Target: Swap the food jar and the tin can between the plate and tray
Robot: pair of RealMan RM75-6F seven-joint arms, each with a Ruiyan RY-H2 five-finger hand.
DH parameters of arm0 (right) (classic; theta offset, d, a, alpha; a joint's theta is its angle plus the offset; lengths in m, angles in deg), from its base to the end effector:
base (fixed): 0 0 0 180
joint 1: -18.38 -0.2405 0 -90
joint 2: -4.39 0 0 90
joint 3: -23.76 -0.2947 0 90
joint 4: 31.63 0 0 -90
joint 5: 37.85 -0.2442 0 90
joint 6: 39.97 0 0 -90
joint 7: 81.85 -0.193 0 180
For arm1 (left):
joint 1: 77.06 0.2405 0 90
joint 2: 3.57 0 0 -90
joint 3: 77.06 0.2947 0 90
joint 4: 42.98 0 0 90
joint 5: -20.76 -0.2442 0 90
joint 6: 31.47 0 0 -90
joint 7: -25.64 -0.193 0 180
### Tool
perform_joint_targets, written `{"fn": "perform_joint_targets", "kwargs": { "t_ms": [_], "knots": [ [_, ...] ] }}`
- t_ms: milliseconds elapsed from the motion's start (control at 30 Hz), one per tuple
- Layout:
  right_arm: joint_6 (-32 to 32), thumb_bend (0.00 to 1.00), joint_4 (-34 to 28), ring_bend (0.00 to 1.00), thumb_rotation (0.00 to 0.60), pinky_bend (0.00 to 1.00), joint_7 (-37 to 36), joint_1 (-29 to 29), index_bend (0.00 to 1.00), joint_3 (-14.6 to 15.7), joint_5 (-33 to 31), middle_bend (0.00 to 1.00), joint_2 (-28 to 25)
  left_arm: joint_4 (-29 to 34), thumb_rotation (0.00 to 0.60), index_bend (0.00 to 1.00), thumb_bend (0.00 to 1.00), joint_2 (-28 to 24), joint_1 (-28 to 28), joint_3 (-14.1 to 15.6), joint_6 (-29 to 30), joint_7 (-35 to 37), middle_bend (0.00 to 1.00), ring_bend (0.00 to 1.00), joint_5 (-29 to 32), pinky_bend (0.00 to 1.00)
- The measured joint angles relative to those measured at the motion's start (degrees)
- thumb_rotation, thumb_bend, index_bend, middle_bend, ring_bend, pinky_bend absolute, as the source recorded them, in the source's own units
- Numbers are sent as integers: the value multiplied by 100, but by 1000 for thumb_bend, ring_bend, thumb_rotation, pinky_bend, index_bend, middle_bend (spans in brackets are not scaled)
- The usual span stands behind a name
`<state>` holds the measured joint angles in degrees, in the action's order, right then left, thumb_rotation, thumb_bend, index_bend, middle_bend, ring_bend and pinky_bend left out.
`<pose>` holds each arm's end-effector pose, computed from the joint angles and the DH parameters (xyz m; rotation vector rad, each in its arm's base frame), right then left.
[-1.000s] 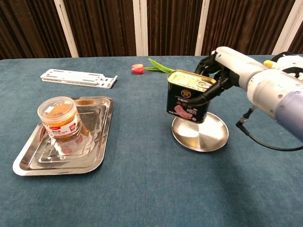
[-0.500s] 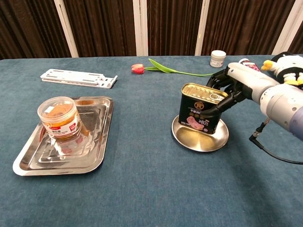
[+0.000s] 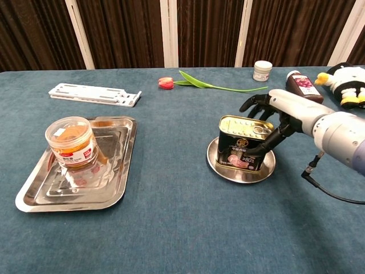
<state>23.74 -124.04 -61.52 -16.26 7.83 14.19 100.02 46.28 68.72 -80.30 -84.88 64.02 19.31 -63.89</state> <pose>-0.1675 -0.3865 -0.0797 1.5052 -1.3542 1.0378 -0.3476 0.2402 0.1485 -1.1838 -0.7285 -0.9969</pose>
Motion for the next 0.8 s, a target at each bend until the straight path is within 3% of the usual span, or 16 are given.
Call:
{"fn": "perform_joint_targets", "kwargs": {
  "t_ms": [100,367,567,700,800],
  "knots": [
    [41,36,-159,35,600,0,70,9,59,0,-28,28,-150,13,600,189,153,-25,-6,12,-72,-26,0,0,29,22],
    [339,34,-811,18,600,0,-60,349,51,107,268,28,-977,170,600,187,153,-202,-13,136,-272,-103,0,0,19,22],
    [1078,34,-830,0,600,0,-694,1200,51,743,1501,24,-1754,448,600,184,153,-368,-14,248,-527,-292,0,0,113,22],
    [1740,34,-329,0,600,0,-1047,1782,51,1272,2343,23,-2042,594,600,175,153,-426,33,365,-570,-507,0,0,116,22],
    [2116,34,100,0,600,0,-1212,2020,51,1503,2854,23,-2067,766,600,172,154,-474,82,436,-624,-730,0,0,212,22]
  ]
}}
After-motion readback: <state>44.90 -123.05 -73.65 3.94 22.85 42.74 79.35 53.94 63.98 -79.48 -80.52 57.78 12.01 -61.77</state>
